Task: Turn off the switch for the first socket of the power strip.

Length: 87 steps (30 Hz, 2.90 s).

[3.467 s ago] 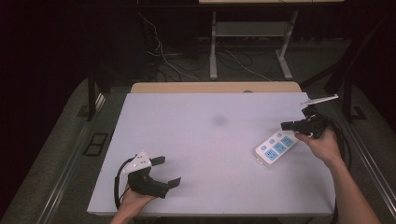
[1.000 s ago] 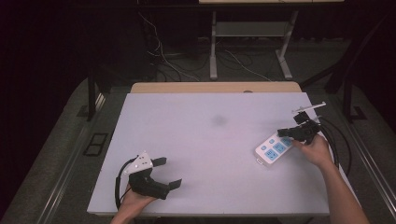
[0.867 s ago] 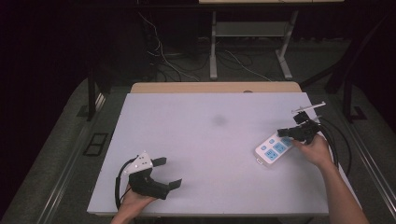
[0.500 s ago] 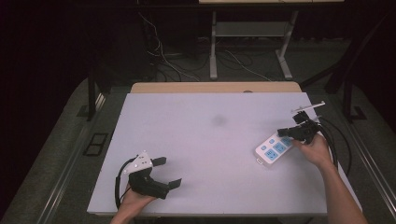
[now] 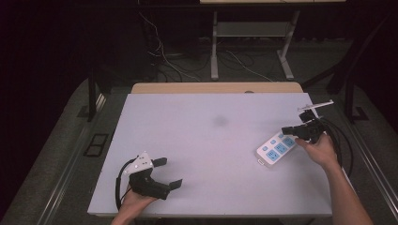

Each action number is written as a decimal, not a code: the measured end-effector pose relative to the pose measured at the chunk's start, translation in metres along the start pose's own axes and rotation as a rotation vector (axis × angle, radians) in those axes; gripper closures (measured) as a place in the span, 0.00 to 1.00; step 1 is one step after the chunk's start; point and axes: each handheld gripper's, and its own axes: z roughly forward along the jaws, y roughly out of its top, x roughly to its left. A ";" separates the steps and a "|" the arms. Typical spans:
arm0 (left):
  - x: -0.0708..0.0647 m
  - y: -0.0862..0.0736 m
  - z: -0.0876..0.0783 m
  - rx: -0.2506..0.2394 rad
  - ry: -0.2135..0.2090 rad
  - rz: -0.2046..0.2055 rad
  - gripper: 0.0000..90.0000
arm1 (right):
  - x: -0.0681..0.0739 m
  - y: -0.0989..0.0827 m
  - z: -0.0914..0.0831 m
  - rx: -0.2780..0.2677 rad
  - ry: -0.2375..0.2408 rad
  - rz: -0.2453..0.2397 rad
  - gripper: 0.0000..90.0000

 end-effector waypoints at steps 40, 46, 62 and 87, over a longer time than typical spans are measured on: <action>0.000 0.001 0.000 -0.020 -0.007 -0.014 0.00 | 0.052 -0.015 -0.061 -0.254 0.042 0.084 0.46; 0.001 0.001 0.000 -0.020 -0.007 -0.013 0.00 | 0.063 -0.022 -0.063 -0.288 0.079 0.078 0.08; 0.000 0.001 -0.001 -0.018 -0.008 -0.010 0.00 | 0.093 -0.044 -0.058 -0.294 0.194 -0.007 0.00; 0.000 0.001 -0.001 -0.013 -0.010 -0.006 0.00 | 0.107 -0.086 -0.031 -0.207 0.265 -0.099 0.00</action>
